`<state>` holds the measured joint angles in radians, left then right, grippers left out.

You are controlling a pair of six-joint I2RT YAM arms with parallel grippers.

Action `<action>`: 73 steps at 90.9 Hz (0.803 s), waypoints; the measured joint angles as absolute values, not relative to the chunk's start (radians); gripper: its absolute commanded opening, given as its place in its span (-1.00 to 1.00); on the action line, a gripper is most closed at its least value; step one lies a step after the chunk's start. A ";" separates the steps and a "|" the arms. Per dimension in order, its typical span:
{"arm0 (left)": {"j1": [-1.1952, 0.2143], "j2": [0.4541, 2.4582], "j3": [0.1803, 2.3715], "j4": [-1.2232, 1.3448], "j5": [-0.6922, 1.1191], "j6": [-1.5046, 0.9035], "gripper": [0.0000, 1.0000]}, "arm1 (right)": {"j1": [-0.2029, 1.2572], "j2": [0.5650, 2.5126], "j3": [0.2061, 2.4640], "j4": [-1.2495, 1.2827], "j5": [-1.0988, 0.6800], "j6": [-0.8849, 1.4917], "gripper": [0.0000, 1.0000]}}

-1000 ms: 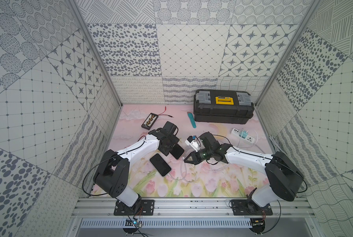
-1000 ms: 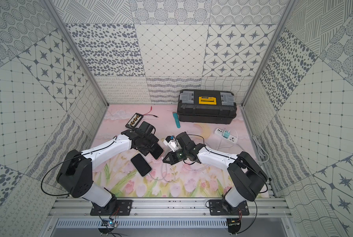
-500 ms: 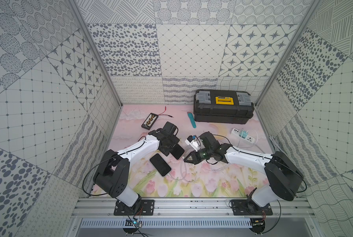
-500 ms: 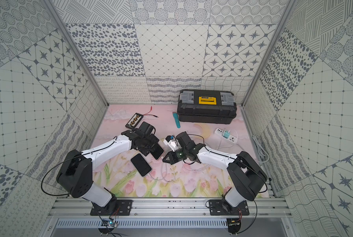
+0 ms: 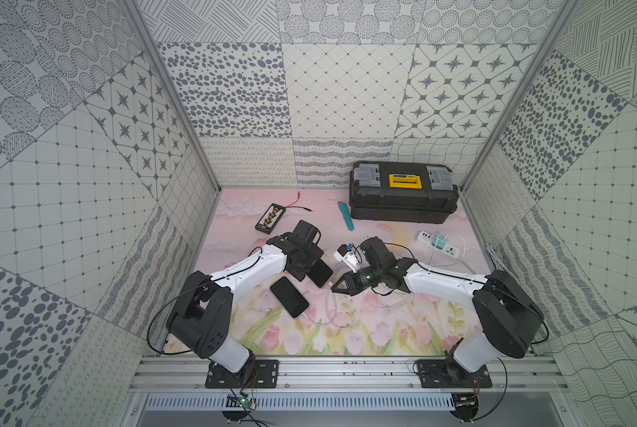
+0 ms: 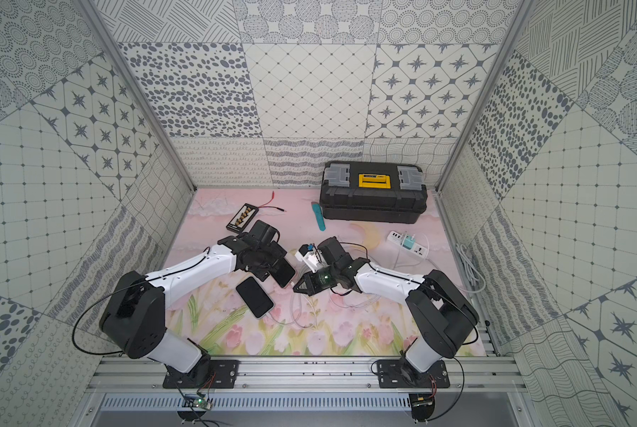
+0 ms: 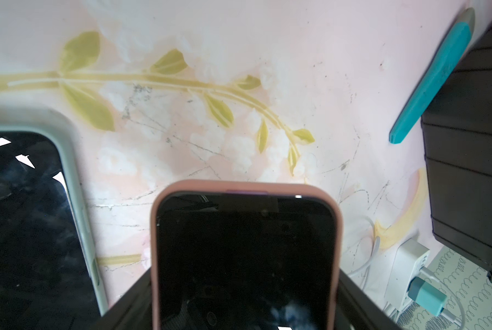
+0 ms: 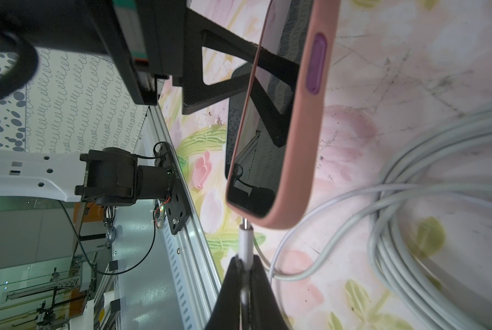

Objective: Plug the charging cable into the phone
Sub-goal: Insert the charging cable into the phone.

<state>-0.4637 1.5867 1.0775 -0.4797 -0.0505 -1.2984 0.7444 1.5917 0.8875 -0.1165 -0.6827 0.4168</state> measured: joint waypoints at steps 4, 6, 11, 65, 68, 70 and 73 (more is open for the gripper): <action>-0.464 1.587 1.077 -0.478 -0.052 -1.297 -1.00 | 0.743 1.595 0.889 -0.116 -0.683 0.417 -1.00; -0.464 1.587 1.077 -0.478 -0.052 -1.296 -1.00 | 0.743 1.596 0.889 -0.116 -0.684 0.417 -1.00; -0.464 1.587 1.077 -0.476 -0.054 -1.295 -1.00 | 0.741 1.599 0.891 -0.116 -0.685 0.417 -1.00; -0.466 1.606 1.080 -0.444 -0.076 -1.295 -1.00 | 0.717 1.629 0.917 -0.139 -0.695 0.416 -1.00; -0.466 1.606 1.080 -0.443 -0.076 -1.296 -1.00 | 0.716 1.629 0.917 -0.139 -0.696 0.416 -1.00; -0.466 1.606 1.080 -0.443 -0.076 -1.296 -1.00 | 0.716 1.629 0.917 -0.139 -0.696 0.416 -1.00; -0.466 1.606 1.080 -0.443 -0.076 -1.296 -1.00 | 0.715 1.629 0.917 -0.139 -0.696 0.416 -1.00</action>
